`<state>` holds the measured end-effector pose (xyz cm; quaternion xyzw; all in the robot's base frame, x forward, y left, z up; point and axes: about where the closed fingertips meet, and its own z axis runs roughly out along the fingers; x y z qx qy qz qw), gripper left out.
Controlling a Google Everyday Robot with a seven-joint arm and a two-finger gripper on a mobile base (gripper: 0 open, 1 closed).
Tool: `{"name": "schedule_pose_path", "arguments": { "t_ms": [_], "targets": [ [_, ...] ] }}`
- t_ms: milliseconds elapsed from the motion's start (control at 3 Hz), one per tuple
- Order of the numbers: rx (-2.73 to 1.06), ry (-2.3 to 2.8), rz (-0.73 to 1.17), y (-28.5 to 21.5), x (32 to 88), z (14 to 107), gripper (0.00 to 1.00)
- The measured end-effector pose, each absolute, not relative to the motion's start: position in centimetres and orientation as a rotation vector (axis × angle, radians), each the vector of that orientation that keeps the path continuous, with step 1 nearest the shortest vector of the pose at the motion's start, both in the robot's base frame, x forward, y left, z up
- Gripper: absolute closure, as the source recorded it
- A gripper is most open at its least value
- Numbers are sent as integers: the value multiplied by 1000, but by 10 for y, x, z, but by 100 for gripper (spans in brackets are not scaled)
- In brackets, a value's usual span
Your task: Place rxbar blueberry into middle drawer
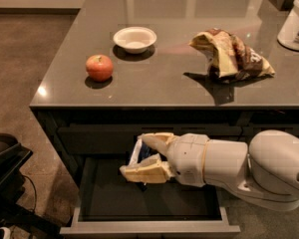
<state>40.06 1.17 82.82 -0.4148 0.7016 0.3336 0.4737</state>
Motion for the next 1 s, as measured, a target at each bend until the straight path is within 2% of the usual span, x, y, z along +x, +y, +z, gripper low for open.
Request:
{"name": "schedule_pose_path", "arguments": {
  "t_ms": [1000],
  "targets": [
    [-832, 1608, 1044, -57, 395, 692, 100]
  ]
}}
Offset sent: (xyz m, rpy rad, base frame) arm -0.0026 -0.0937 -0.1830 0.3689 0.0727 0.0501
